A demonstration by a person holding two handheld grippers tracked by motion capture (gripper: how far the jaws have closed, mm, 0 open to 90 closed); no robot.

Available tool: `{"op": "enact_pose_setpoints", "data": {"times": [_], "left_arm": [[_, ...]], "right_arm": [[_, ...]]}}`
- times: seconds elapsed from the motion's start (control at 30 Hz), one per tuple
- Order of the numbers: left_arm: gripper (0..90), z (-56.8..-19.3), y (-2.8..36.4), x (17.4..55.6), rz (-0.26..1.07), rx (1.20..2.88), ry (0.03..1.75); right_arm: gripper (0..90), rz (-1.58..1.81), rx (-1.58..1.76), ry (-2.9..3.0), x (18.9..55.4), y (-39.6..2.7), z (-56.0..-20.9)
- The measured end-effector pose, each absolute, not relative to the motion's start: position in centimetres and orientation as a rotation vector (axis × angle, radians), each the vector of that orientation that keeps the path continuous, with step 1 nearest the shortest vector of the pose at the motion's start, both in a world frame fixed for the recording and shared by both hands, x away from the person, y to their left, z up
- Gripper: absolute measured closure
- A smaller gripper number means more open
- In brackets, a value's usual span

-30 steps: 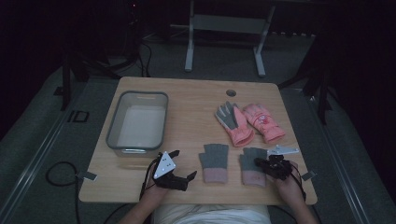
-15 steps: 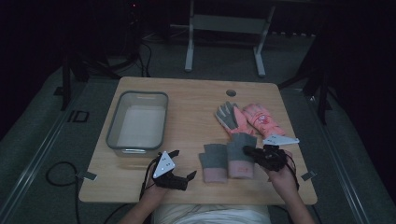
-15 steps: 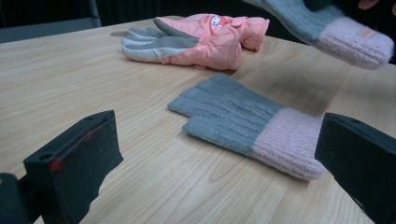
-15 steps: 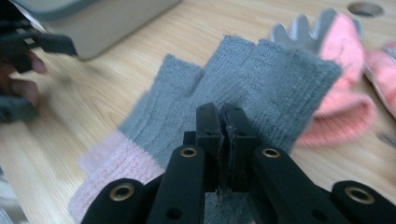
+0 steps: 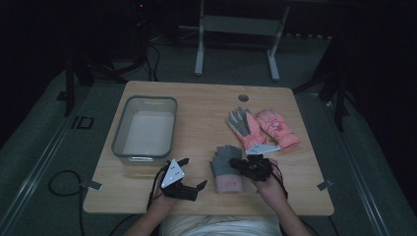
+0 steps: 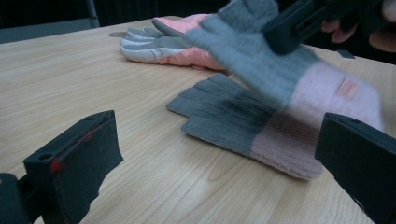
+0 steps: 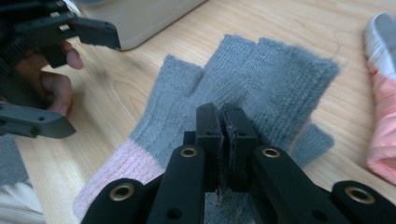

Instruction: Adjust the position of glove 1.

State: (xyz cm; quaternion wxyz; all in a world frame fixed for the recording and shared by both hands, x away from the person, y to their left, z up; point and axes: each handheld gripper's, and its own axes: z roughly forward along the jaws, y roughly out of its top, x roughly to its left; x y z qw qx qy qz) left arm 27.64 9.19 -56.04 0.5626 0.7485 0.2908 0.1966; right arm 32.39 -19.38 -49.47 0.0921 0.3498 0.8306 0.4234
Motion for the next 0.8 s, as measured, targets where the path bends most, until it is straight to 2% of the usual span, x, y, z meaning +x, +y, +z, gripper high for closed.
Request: {"op": "enact_pose_setpoints", "data": {"times": [0.8], "left_arm": [[0.0,-56.0,9.0,27.6,0.475,1.772,0.687]], "right_arm": [[85.9,1.162,1.096,2.519,34.4,-18.5,-53.2]]}}
